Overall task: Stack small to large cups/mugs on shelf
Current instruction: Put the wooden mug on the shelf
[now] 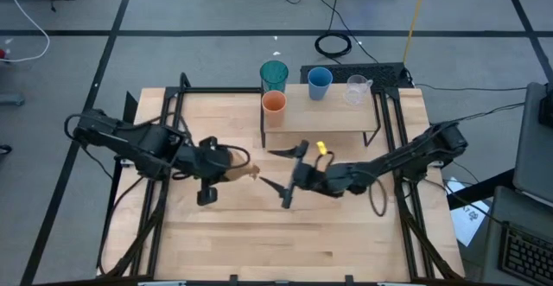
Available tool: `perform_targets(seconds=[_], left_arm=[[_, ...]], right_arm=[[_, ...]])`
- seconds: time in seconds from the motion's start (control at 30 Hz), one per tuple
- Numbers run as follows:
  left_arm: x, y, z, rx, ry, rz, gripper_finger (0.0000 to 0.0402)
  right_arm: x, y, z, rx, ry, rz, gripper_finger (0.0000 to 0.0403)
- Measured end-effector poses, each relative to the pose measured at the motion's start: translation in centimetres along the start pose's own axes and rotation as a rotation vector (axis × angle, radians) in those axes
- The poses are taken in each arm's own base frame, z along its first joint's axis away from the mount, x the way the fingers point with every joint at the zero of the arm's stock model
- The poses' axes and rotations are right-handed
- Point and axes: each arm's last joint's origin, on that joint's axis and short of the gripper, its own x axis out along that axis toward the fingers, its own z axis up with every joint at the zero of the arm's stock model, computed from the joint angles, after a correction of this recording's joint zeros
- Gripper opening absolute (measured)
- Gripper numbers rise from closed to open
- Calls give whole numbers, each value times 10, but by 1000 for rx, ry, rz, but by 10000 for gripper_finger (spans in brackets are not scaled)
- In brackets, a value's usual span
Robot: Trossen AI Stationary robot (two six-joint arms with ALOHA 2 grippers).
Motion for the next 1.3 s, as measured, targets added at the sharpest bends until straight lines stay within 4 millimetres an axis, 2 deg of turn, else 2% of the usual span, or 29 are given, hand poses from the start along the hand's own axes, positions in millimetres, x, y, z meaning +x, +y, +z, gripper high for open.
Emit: perform_targets(seconds=[0.1,0.23,0.33,0.7,1.07,1.3], left_arm=[[11,-3,3,19,36,9,20],[17,-4,4,41,50,19,20],[18,-4,4,54,50,25,20],[18,-4,5,113,40,26,20],[18,-5,7,102,22,20,20],[18,-5,7,102,22,21,22]], right_arm=[[17,6,-1,-26,39,-5,316],[27,13,-4,-31,69,14,288],[29,15,-7,6,78,72,271],[38,3,-14,56,129,85,218],[39,1,-17,53,148,125,88],[40,0,-18,49,157,121,82]])
